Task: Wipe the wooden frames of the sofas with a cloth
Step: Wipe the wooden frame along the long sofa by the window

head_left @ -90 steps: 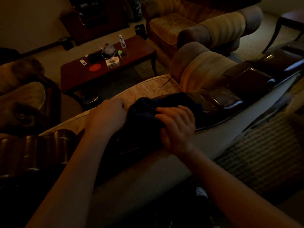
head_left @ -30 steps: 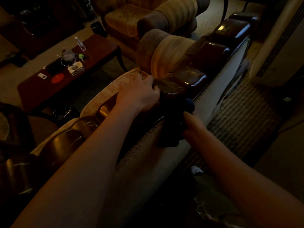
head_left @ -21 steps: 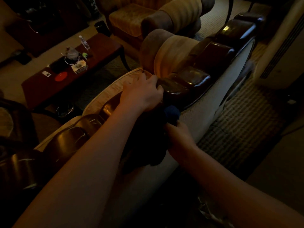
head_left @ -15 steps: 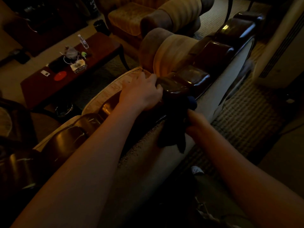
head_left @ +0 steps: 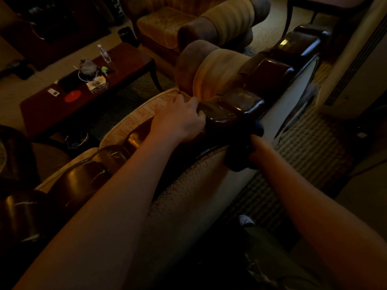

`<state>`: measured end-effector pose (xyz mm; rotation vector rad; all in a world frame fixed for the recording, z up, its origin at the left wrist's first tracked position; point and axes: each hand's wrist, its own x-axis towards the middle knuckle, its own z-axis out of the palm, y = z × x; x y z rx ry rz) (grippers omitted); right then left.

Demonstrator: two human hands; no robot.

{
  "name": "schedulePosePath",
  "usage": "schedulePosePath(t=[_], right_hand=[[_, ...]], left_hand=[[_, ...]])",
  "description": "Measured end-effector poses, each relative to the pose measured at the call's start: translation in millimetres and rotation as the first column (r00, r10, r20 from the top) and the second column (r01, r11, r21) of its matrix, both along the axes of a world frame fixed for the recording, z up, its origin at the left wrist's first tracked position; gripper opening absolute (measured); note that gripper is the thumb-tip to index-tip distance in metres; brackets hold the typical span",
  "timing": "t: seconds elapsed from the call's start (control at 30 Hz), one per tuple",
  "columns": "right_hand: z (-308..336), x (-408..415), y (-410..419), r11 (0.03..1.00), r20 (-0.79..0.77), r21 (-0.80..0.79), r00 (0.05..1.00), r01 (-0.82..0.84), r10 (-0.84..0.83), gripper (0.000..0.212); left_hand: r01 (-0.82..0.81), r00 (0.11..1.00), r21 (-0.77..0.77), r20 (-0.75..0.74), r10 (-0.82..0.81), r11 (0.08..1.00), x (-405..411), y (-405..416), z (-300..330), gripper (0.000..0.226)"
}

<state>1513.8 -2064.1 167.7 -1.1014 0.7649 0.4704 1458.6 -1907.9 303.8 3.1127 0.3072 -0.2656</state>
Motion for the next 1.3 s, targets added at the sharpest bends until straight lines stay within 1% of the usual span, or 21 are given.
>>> schedulePosePath(t=[0.07,0.13,0.2,0.27,0.33,0.4,0.43,0.5,0.53,0.6,0.67,0.77,0.83,0.87,0.9,0.97,1.07,1.17,1.23,1.3], right_hand=[[-5.8,-16.2,8.2,0.993,0.017,0.096,0.997,-0.072,0.07,0.034],[2.1,-44.5,19.5,0.976,0.048,0.116,0.982,-0.186,0.182,0.031],[12.8,-77.1,33.9,0.949,0.178,0.119,0.947,-0.291,0.267,0.03],[26.2,-107.9,47.9,0.94,0.31,0.101,0.908,-0.327,0.282,0.03],[31.4,-128.1,58.4,0.953,0.381,0.072,0.891,-0.294,0.246,0.029],[36.1,-141.1,62.7,0.957,0.422,-0.011,0.866,-0.29,0.268,0.028],[37.5,-148.2,65.0,0.94,0.422,-0.039,0.847,-0.339,0.323,0.029],[42.3,-168.8,71.6,0.876,0.405,-0.019,0.798,-0.482,0.447,0.032],[45.0,-177.6,74.4,0.855,0.403,0.01,0.785,-0.519,0.471,0.032],[45.7,-179.4,75.4,0.856,0.439,0.014,0.773,-0.516,0.458,0.032],[42.6,-161.4,67.2,0.885,0.459,0.028,0.792,-0.465,0.402,0.033],[35.1,-113.1,45.7,0.959,0.432,0.007,0.866,-0.283,0.252,0.029],[31.3,-91.0,36.3,0.98,0.431,-0.038,0.881,-0.198,0.195,0.022],[30.6,-88.4,36.1,0.981,0.429,-0.06,0.883,-0.183,0.191,0.021],[29.6,-92.1,38.9,0.978,0.416,-0.087,0.885,-0.191,0.21,0.022],[30.2,-115.5,49.5,0.966,0.413,-0.089,0.873,-0.244,0.259,0.026],[35.4,-155.5,67.7,0.914,0.494,-0.051,0.785,-0.403,0.374,0.029],[35.6,-163.0,69.2,0.853,0.539,-0.001,0.718,-0.522,0.44,0.028],[34.3,-152.8,61.6,0.844,0.537,0.024,0.719,-0.535,0.441,0.028],[33.1,-131.0,52.2,0.882,0.505,0.012,0.765,-0.47,0.401,0.027]], left_hand=[[0.003,1.0,-0.001,-0.004,-0.003,1.0,0.6,0.4,0.5,0.048],[0.004,1.0,-0.007,-0.008,-0.004,1.0,1.0,0.3,1.0,0.048],[0.002,1.0,-0.003,-0.005,-0.002,1.0,1.2,0.0,0.9,0.046],[0.0,1.0,-0.003,-0.008,0.0,1.0,0.8,-0.1,0.5,0.045],[-0.002,1.0,-0.01,-0.015,0.001,1.0,0.7,-0.1,0.1,0.045],[-0.003,1.0,-0.003,-0.013,0.003,1.0,0.8,0.1,-0.4,0.046],[-0.004,1.0,-0.001,-0.013,0.004,1.0,1.1,0.4,-0.5,0.047],[-0.009,1.0,-0.007,-0.011,0.009,1.0,1.2,0.7,-0.7,0.046],[-0.01,1.0,-0.012,-0.011,0.01,1.0,0.6,0.9,-0.9,0.046],[-0.009,1.0,-0.026,-0.004,0.009,1.0,0.1,1.0,-0.7,0.046],[-0.005,1.0,-0.039,0.001,0.005,0.999,-0.2,1.3,-0.7,0.047],[0.001,1.0,-0.048,0.006,-0.001,0.999,0.0,1.9,0.7,0.046],[0.004,1.0,-0.045,0.003,-0.004,0.999,0.3,2.1,0.7,0.046],[0.005,1.0,-0.039,0.0,-0.005,0.999,0.7,2.0,0.5,0.047],[0.004,1.0,-0.036,-0.004,-0.005,0.999,0.7,1.7,0.4,0.047],[-0.001,1.0,-0.033,-0.012,0.0,0.999,0.8,1.1,0.3,0.047],[0.003,1.0,-0.035,-0.003,-0.003,0.999,0.9,1.2,0.1,0.047],[0.015,1.0,-0.042,0.018,-0.014,0.999,-0.2,2.1,-0.8,0.047],[0.01,1.0,-0.042,0.017,-0.009,0.999,-0.4,2.6,-0.8,0.047],[0.001,1.0,-0.032,0.001,-0.001,0.999,-0.2,2.1,-0.3,0.046]])
